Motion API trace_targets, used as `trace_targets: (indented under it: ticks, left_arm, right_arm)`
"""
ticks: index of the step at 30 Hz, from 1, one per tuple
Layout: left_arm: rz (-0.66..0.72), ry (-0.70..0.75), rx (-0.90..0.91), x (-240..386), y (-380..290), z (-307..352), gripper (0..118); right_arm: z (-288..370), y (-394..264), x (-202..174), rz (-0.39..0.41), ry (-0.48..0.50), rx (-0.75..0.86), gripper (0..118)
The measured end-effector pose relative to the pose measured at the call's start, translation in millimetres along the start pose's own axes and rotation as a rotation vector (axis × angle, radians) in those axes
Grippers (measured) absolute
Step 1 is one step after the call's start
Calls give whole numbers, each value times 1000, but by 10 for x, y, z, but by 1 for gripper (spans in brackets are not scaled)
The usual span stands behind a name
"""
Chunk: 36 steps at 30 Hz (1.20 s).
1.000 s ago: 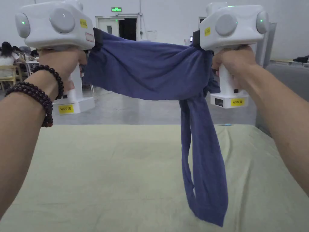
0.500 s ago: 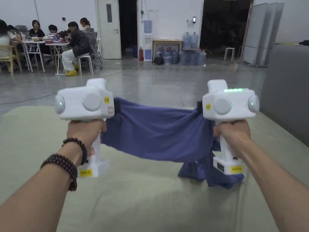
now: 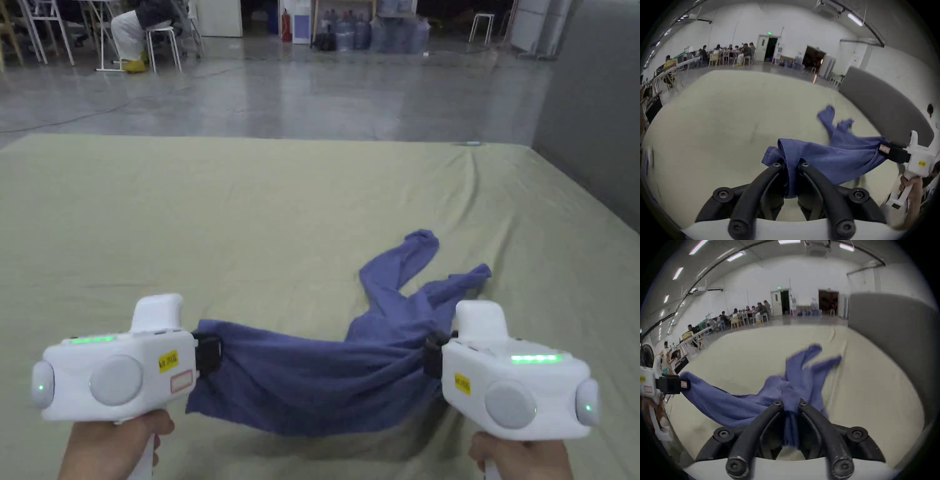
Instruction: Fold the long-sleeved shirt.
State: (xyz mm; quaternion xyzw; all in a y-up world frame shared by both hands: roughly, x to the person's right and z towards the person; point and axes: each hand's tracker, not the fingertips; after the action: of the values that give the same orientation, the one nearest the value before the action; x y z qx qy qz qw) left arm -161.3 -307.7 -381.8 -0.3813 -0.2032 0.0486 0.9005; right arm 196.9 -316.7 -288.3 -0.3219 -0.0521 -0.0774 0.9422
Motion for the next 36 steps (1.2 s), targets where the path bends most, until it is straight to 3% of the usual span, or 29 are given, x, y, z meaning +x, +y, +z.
trace_targets:
  ticks: [4, 7, 8, 9, 10, 11, 12, 13, 15, 16, 17, 18, 20, 22, 24, 25, 26, 27, 30, 34, 36]
  left_arm:
    - [-25, 31, -209, -85, -739, -91, 5]
    - [37, 16, -209, -202, -918, -86, 5]
    - [43, -9, -187, -210, -914, -48, 6]
    - [40, 1, -178, -196, -886, -3, 13]
    - [28, 30, -136, -166, -850, 74, 54]
    - [2, 48, -104, -153, -824, 154, 96]
    - [-24, 15, -76, -129, -810, 272, 118]
    - [-4, 4, -4, -125, -792, 444, 114]
    - [-31, 15, 3, -94, -655, 568, 112]
    - [-38, 37, -23, -45, -741, 648, 88]
    - [-38, 47, -23, -41, -733, 685, 33]
    - [-36, 42, -12, -55, -727, 706, 0]
    - [3, 34, -49, -91, -722, 619, 0]
    - [36, -8, -54, -95, -659, 546, 0]
    - [41, -8, -44, -114, -560, 428, 0]
    - [42, -12, -51, -110, -518, 333, 40]
    - [46, -6, -56, -111, -487, 235, 87]
    - [53, 19, -77, -115, -448, 89, 116]
    - [106, 81, -200, -203, -429, -352, 116]
    - [61, 114, -270, -236, -385, -751, 116]
    - [26, 143, -315, -199, -435, -833, 110]
  right_arm:
    - [15, -738, -59, -26, -33, -165, 7]
    - [-62, -830, 13, -59, -34, -180, 7]
    - [-54, -806, 32, -62, -31, -173, 15]
    - [4, -747, 50, -72, -14, -150, 32]
    - [125, -669, 39, -58, -43, -139, 69]
    - [253, -619, 48, -52, -63, -121, 87]
    - [427, -580, 74, -53, -70, -74, 92]
    - [608, -562, 110, -67, -47, -13, 92]
    - [869, -583, 174, -96, -50, 23, 87]
    - [922, -600, 203, -108, -64, 16, 61]
    - [947, -619, 227, -113, -82, 12, 11]
    - [939, -647, 262, -104, -96, 3, 0]
    - [911, -635, 395, -124, -106, -29, 0]
    - [913, -615, 498, -176, -48, -67, 0]
    - [908, -745, 436, -177, -66, -52, 0]
    - [892, -743, 437, -167, -70, -51, 0]
    - [868, -731, 439, -155, -76, -59, 0]
    - [827, -724, 429, -153, -78, -66, 0]
    - [780, -717, 447, -160, -62, -76, 0]
    - [729, -725, 468, -148, -59, -89, 0]
    - [723, -727, 463, -149, -59, -97, 0]
